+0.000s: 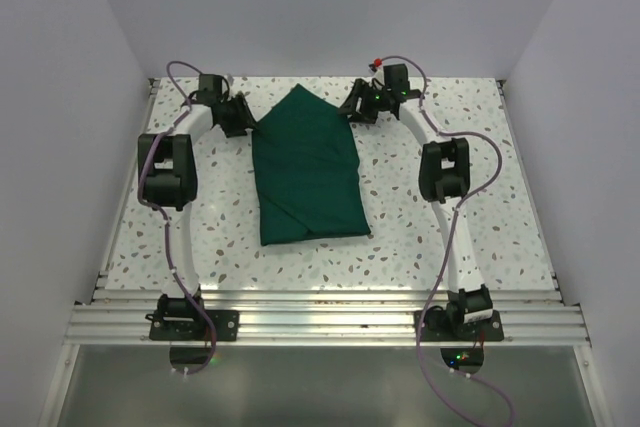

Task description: Prepare the surgical pack

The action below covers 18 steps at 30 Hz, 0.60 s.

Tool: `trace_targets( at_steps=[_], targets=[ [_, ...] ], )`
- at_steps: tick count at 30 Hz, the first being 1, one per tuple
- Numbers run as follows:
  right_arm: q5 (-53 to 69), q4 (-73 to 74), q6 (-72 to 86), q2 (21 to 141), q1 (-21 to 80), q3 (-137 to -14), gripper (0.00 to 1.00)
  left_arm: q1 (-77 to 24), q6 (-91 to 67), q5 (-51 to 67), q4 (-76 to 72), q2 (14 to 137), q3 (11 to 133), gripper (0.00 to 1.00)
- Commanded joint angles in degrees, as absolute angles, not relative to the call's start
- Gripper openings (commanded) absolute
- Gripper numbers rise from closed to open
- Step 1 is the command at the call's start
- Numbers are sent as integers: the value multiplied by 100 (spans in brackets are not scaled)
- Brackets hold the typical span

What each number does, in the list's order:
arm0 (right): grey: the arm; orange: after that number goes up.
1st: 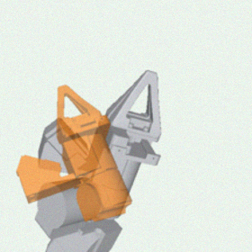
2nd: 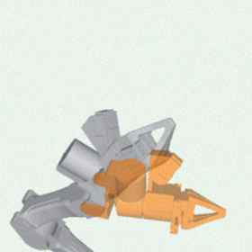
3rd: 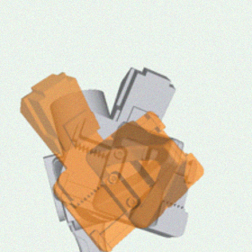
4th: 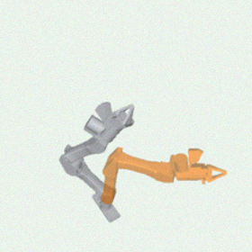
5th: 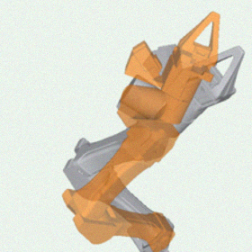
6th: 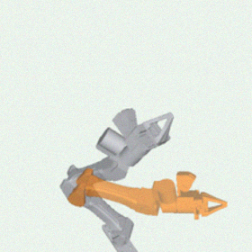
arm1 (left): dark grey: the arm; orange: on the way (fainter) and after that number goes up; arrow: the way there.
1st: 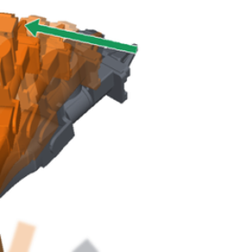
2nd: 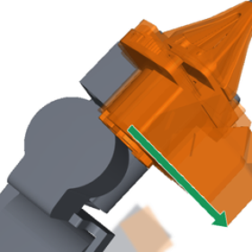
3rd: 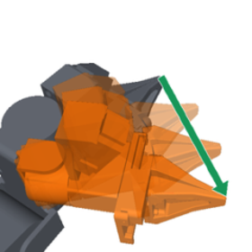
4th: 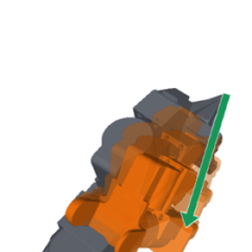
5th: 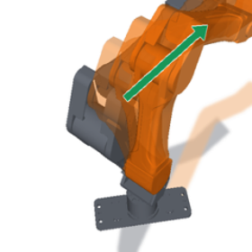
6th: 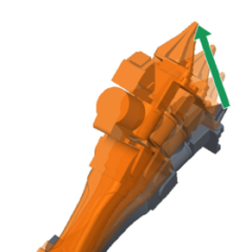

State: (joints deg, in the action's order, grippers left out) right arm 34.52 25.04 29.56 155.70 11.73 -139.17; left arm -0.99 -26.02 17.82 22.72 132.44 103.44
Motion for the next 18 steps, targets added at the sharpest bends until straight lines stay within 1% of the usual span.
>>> trace_targets(
  at_steps=[1, 4, 6, 7, 8, 10, 13, 14, 15, 16, 17, 18],
  targets=[
    [3436, 2962, 3049, 16048, 1257, -14115, 62, -88, -2803, 2109, 2224, 13649, 10431, 52],
    [3419, 2927, 3172, 16137, 1283, -14142, 58, -88, -2874, 2294, 2250, 13869, 10608, 47],
    [3419, 2909, 3234, 16189, 1292, -14185, 54, -88, -2883, 2390, 2259, 14001, 10687, 41],
    [3436, 2935, 3269, 16250, 1292, -14273, 51, -88, -2892, 2434, 2259, 14027, 10705, 39],
    [3454, 2927, 3296, 16286, 1292, -14317, 46, -88, -2892, 2469, 2250, 14071, 10731, 36],
    [3515, 2909, 3374, 16382, 1292, -14448, 43, -88, -2900, 2540, 2241, 14106, 10784, 34],
    [3551, 2865, 3471, 16427, 1292, -14511, 35, -79, -2935, 2689, 2232, 14168, 10907, 27],
    [3612, 2839, 3498, 16435, 1301, -14519, 32, -79, -2953, 2733, 2224, 14177, 10942, 19],
    [3647, 2778, 3524, 16436, 1292, -14520, 29, -79, -2962, 2794, 2232, 14194, 11029, 14],
    [3647, 2777, 3568, 16427, 1292, -14546, 26, -79, -2979, 2838, 2267, 14212, 11100, 2],
    [3639, 2777, 3586, 16418, 1301, -14581, 19, -79, -2988, 2848, 2294, 14221, 11248, 0],
    [3665, 2743, 3647, 16409, 1301, -14642, 16, -79, -2997, 2856, 2329, 14221, 11320, 0]
  ],
)
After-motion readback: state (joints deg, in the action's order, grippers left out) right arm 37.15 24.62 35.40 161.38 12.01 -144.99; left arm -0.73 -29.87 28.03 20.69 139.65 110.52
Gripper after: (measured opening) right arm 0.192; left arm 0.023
